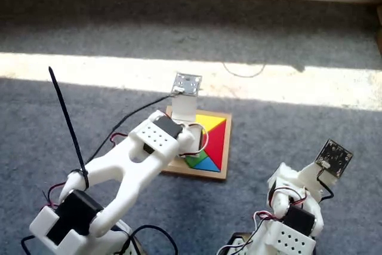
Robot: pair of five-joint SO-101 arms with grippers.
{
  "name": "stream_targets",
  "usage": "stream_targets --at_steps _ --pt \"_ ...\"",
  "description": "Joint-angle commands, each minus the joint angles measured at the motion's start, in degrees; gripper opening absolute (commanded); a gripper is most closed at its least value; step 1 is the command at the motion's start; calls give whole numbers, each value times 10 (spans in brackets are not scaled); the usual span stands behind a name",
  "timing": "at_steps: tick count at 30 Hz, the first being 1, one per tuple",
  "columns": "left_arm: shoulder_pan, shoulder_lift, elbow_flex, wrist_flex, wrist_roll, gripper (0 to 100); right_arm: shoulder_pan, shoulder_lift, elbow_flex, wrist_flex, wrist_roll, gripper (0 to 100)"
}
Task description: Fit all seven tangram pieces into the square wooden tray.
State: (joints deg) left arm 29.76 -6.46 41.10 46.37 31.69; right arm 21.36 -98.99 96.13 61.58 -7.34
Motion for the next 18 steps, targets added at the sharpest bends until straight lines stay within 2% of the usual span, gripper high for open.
stream_targets --at_steps 1,11,15,18 --pt "6 19 8 -6 -5 81 -7 -5 24 -14 -3 5" --pt "6 20 9 27 -5 79 -7 -5 24 -14 -3 5" --pt "6 20 9 41 -5 6 -7 -5 24 -14 -3 5" --pt "7 20 9 56 -5 6 -7 -5 24 -14 -3 5"
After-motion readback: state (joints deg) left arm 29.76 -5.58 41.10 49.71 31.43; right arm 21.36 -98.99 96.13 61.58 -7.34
